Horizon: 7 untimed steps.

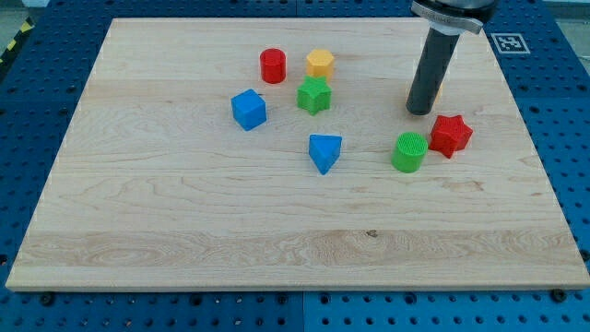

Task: Move the yellow heart to the right of yellow hexagon

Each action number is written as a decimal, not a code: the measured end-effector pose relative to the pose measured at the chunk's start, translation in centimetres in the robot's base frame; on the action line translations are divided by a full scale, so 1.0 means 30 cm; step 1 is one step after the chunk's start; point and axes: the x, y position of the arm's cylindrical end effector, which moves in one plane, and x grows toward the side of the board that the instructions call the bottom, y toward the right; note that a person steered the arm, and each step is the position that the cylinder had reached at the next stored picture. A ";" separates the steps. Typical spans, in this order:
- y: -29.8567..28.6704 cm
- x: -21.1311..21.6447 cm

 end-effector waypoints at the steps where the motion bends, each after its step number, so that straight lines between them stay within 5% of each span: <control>1: 0.003 0.000; 7: 0.077 -0.150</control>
